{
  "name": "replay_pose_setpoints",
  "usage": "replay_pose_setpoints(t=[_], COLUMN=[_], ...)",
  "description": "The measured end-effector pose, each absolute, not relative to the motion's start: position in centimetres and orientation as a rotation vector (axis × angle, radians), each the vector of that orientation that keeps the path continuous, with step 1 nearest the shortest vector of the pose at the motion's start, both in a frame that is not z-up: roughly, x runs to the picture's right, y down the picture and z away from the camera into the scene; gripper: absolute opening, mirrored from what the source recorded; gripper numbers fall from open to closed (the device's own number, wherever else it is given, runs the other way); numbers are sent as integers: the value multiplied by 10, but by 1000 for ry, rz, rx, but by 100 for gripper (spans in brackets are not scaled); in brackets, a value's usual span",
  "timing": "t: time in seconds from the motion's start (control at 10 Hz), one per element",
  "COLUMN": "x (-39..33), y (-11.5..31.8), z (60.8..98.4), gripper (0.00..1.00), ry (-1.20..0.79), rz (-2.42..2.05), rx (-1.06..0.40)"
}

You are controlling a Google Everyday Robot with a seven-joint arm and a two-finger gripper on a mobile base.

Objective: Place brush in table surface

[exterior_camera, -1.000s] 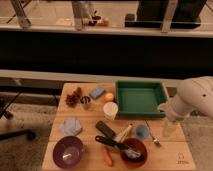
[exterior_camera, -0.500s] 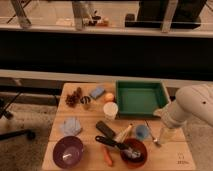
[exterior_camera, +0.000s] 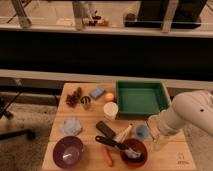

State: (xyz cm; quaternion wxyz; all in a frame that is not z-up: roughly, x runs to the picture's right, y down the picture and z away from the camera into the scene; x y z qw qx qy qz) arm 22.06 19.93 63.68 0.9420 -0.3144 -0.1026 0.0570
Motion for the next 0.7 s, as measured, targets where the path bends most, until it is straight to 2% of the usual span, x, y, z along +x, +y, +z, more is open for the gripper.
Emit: replay_pose_setpoints(t=[0.7], x=[192], y=[221], z=[611], gripper=[80], ry=[-276], rz=[128], rx=[-680])
